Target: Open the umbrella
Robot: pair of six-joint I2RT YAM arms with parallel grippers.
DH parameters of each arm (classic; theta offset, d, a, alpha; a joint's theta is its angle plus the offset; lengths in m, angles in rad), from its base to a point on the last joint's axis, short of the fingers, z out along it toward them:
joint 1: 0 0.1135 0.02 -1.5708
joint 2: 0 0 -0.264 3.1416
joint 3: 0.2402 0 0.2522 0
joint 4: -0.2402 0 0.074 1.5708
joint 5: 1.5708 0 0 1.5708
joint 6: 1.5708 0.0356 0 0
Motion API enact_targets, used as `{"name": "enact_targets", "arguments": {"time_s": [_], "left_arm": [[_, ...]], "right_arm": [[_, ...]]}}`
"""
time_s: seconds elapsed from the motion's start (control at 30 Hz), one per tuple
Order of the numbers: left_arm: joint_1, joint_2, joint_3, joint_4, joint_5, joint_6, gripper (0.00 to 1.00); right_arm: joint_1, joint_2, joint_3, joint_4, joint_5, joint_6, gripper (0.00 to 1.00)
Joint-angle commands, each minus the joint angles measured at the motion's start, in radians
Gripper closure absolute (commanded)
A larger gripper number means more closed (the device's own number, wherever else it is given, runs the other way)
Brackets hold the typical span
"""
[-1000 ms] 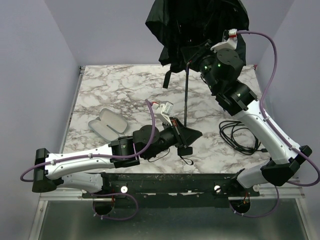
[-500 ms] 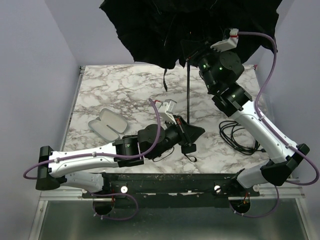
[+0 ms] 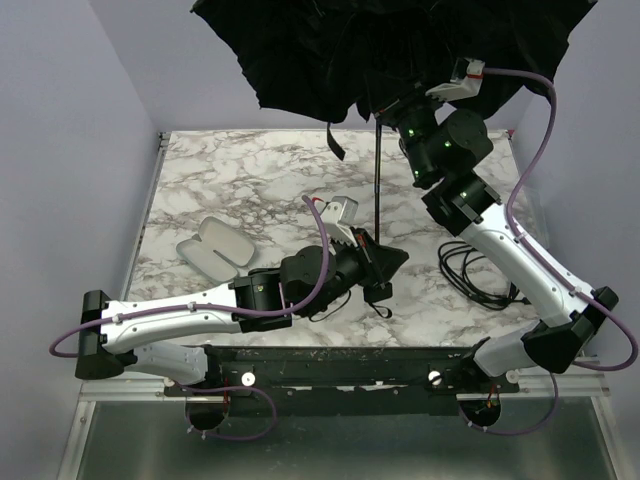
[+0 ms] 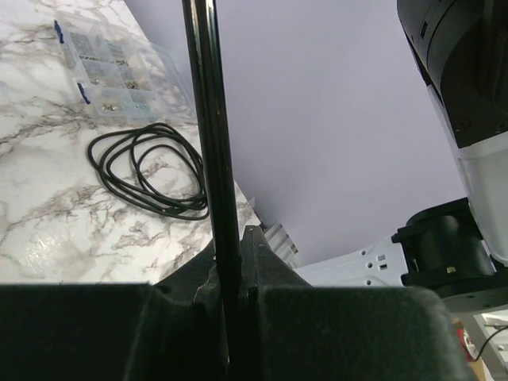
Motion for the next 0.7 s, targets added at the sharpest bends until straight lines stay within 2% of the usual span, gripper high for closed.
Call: {"name": "enact_targets", "arguments": {"time_s": [0.0, 0.1, 0.27, 0.53, 0.67], "left_arm": [[-0.267, 0.035, -0.063, -0.239, 0.420, 0.132, 1.00], [-0.339, 0.063, -0.083, -0.306, 0.409, 0.148, 1.00], [-0.434, 0.106, -0.139, -0.316, 0.424, 0.111, 1.00], [-0.492, 0.166, -0.121, -0.344, 0.436, 0.097, 1.00], [-0.501, 0.178, -0.138, -0.337, 0.440, 0.090, 1.00]], "right_arm": [[-0.186, 0.133, 0.118, 0.485, 0.358, -0.127, 0.99], [-0.224, 0.183, 0.207, 0.490, 0.379, -0.123, 0.99], [-0.286, 0.269, 0.373, 0.480, 0.415, -0.109, 0.99], [-0.374, 0.454, 0.763, 0.349, 0.436, -0.061, 0.99], [-0.431, 0.513, 0.889, 0.276, 0.410, 0.029, 0.99]]}}
